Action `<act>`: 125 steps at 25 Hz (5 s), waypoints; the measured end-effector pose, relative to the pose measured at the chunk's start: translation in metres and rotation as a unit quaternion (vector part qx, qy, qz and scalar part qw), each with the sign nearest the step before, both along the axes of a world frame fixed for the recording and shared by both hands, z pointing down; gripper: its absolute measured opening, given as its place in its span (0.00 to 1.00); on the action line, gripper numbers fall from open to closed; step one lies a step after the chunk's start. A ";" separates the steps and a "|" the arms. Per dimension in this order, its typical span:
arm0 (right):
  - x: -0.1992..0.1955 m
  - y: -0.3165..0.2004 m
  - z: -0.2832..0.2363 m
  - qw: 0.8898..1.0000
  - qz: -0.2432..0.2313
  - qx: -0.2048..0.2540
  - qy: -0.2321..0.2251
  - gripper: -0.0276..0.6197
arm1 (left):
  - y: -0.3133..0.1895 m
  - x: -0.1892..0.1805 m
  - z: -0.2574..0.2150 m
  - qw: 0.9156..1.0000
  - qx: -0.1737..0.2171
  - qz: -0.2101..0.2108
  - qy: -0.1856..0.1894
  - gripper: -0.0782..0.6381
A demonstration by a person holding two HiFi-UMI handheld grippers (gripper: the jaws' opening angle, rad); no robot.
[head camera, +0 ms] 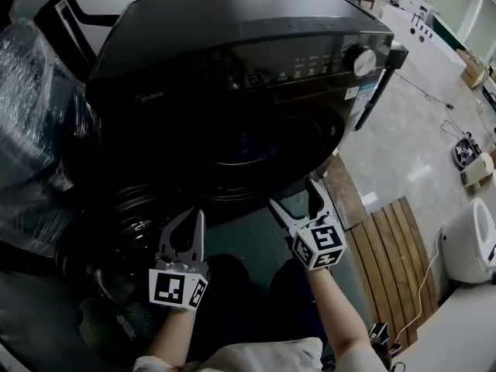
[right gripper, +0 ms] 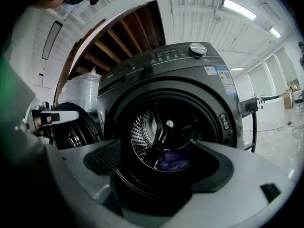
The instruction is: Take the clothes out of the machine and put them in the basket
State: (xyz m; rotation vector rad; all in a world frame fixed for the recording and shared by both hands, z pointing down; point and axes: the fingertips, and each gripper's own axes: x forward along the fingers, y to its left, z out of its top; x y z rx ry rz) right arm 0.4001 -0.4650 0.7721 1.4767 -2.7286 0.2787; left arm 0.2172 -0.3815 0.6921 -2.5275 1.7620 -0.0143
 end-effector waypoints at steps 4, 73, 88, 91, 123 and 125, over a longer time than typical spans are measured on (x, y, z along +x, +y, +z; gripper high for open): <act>-0.001 0.000 0.006 1.000 -0.001 0.009 -0.002 0.74 | -0.008 0.005 0.009 1.000 -0.017 0.002 -0.006 0.14; -0.045 -0.197 0.156 0.981 0.034 -0.117 0.152 0.62 | -0.090 0.076 0.040 0.993 -0.088 0.020 0.079 0.14; -0.040 -0.208 0.181 0.946 0.090 -0.171 0.260 0.54 | -0.090 0.077 0.046 0.991 -0.099 0.027 0.087 0.14; -0.036 -0.208 0.184 0.934 0.099 -0.162 0.301 0.45 | -0.090 0.075 0.045 0.991 -0.098 0.025 0.086 0.14; -0.031 -0.169 0.128 0.984 0.023 -0.083 0.156 0.08 | -0.085 0.061 0.028 0.994 -0.070 0.020 0.087 0.14; -0.035 -0.163 0.117 0.987 0.017 -0.073 0.145 0.08 | -0.086 0.059 0.027 0.994 -0.068 0.020 0.087 0.14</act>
